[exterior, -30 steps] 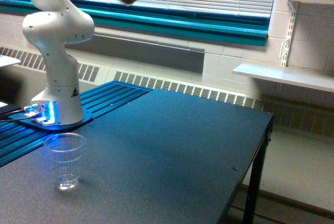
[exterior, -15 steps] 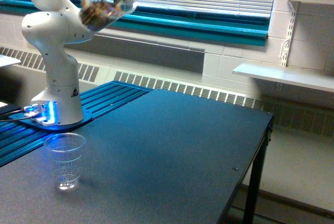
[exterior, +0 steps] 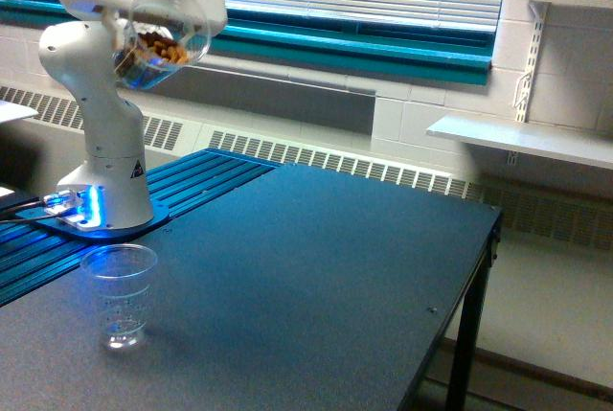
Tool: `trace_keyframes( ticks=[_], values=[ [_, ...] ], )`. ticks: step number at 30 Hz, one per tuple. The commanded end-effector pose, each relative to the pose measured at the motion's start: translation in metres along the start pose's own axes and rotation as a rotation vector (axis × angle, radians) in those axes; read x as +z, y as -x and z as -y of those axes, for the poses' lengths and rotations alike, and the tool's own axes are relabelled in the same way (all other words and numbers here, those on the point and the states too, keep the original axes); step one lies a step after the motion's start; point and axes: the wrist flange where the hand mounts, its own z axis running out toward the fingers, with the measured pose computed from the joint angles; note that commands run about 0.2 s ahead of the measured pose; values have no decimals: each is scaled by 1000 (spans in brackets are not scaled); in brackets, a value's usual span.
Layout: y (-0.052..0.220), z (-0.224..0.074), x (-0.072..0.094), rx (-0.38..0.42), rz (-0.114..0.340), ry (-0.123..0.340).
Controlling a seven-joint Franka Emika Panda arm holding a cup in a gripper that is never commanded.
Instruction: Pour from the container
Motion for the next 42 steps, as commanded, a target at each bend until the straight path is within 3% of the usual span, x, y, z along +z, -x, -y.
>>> trace_keyframes(
  ticks=[1, 42],
  values=[
    [6, -14, 5, 48, 10, 13],
    [45, -72, 53, 159, 138, 152]
  ],
)
